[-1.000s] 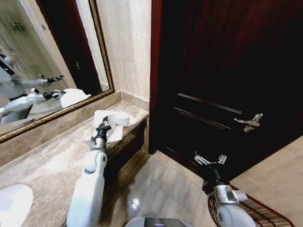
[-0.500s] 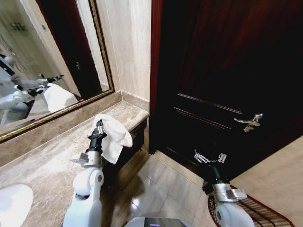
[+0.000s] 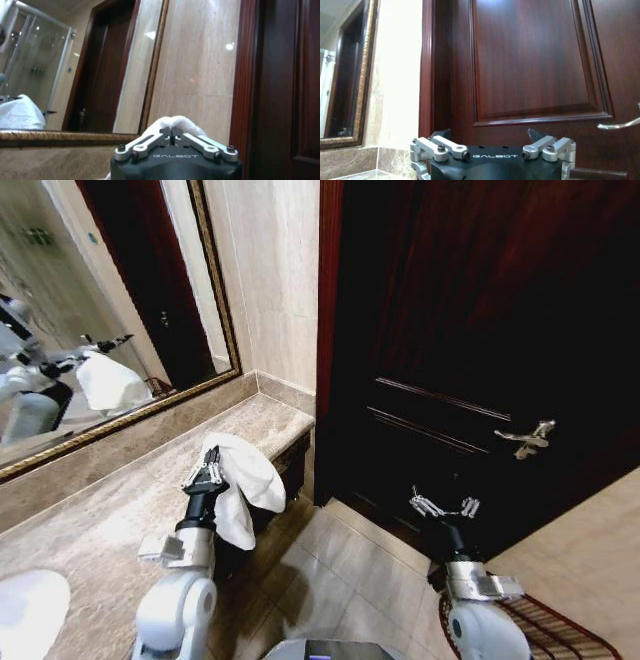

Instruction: Discard the used towel into the hamper.

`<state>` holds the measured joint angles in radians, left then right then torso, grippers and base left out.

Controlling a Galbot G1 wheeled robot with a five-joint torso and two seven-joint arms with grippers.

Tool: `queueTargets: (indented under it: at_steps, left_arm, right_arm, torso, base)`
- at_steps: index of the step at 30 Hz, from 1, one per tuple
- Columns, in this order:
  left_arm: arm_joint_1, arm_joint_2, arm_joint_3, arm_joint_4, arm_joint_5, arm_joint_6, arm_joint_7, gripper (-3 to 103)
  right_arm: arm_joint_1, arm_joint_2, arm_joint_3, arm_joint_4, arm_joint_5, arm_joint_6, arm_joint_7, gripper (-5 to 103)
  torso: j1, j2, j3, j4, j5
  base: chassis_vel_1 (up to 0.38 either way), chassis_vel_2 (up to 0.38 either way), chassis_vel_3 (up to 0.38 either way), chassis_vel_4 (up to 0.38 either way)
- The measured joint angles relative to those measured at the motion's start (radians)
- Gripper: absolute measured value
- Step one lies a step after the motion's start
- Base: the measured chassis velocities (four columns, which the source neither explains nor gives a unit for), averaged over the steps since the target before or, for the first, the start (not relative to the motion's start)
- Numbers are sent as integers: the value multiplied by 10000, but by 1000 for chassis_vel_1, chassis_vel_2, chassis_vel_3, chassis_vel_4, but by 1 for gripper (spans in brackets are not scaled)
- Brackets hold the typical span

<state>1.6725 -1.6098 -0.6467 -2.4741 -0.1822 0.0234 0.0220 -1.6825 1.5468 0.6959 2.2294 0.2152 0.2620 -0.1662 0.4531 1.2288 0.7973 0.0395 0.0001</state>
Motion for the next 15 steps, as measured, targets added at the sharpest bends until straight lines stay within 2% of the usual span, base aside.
queueTargets:
  at_steps: [5,8,12,15]
  left_arm:
    - [775,8,660,-335,596,-18,-48,0]
    - [881,9,569,-336,680,-39,-103,0]
    - [993,11,366,-336,659,-121,-180,0]
    - [984,12,367,-334,656,-187,-212,0]
  right_arm:
    - [8,198,95,-72,-178,238,-41,100]
    - [32,279,106,-3,-261,289,-11,100]
    - [44,353,188,-47,-396,803,-40,100]
    - [26,360,205,-70,-407,908,-12,100]
  torso:
    - [-1,0,0,-2,0]
    - [0,0,0,-1,0]
    - [0,0,0,-1,-1]
    - [0,0,1,-1,-1]
  base:
    - [0,0,0,0]
    - [0,0,0,0]
    - [0,0,0,0]
    - [0,0,0,0]
